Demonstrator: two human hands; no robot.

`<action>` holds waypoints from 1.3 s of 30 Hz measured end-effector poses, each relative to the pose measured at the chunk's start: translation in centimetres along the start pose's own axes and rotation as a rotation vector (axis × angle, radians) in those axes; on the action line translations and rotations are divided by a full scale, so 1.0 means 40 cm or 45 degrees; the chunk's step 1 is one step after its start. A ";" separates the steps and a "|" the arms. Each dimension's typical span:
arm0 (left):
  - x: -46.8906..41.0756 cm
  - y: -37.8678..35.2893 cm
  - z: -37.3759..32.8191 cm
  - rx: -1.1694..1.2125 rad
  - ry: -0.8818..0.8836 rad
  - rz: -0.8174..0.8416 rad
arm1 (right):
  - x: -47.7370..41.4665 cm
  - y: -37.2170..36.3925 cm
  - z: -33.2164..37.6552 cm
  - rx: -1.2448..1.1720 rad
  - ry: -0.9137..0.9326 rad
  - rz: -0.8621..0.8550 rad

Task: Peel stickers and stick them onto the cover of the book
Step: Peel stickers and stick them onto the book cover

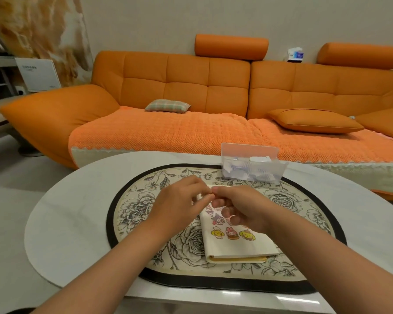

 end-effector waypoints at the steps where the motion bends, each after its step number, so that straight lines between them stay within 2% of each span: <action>1: -0.003 -0.012 0.010 0.111 0.098 0.030 | 0.002 0.011 0.003 0.012 0.023 -0.020; 6: 0.008 -0.085 0.062 0.674 0.694 0.163 | 0.020 0.065 0.036 0.280 0.231 -0.170; 9: 0.014 -0.118 0.066 0.809 0.832 0.214 | 0.027 0.088 0.050 0.390 0.324 -0.221; 15: 0.007 -0.138 0.066 0.839 0.939 0.152 | 0.018 0.127 0.039 0.208 0.344 -0.192; 20: -0.010 -0.160 0.054 0.813 0.891 0.168 | 0.016 0.165 0.027 0.145 0.371 -0.242; 27: -0.018 -0.200 0.032 0.719 0.842 0.240 | 0.029 0.194 0.048 0.329 0.501 -0.312; 35: -0.011 -0.209 0.023 0.587 0.868 0.273 | 0.057 0.197 0.071 0.890 0.710 -0.511; 39: -0.010 -0.201 0.011 0.586 0.890 0.265 | 0.076 0.193 0.083 0.989 0.777 -0.577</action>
Point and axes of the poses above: each hand's wrist, its own x-axis away from the middle knuckle, its own y-axis out of the back of the hand, z = x × y, the point moved 10 cm from there along -x, towards the middle knuckle, and after that the axes turned 1 degree about -z, right-handed, at the moved point
